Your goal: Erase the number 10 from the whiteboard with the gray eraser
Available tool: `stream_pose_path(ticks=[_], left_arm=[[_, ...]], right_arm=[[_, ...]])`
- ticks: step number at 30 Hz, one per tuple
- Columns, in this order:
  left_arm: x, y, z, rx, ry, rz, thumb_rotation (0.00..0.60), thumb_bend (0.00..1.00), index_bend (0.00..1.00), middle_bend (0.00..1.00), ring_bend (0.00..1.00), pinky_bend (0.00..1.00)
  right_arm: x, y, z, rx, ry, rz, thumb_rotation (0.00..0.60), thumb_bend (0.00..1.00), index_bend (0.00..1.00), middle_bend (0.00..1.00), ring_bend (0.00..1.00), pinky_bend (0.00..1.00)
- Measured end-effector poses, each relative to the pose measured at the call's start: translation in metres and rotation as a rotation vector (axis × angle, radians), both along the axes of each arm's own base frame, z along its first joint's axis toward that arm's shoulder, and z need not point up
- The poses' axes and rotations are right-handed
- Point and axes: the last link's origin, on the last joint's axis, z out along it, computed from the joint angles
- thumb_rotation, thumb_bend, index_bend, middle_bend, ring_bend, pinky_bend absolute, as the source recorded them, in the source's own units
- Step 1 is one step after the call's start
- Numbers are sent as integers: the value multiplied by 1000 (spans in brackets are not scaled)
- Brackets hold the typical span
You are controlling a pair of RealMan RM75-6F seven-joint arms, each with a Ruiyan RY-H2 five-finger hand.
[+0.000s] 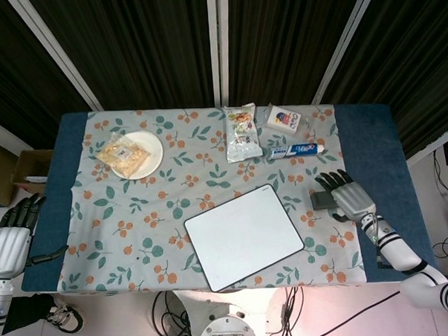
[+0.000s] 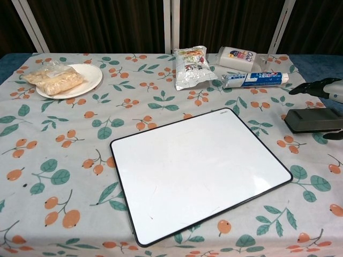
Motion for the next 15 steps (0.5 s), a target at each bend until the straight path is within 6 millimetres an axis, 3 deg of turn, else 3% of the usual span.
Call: stream_pose_path(ticks=[6, 9, 15], left_arm=[[2, -1, 1, 9, -5, -9, 345, 38, 42, 35, 57, 168], [4, -1, 1, 10, -7, -13, 341, 38, 43, 34, 57, 167], [10, 0, 1, 13, -15, -35, 342, 38, 43, 34, 57, 167]], right_arm=[[-1, 15, 23, -84, -19, 47, 600, 124, 0, 0, 0, 0], [-7, 33, 42, -191, -20, 67, 600, 125, 0, 0, 0, 0], [-37, 96, 89, -448, 1, -37, 600, 125, 0, 0, 0, 0]])
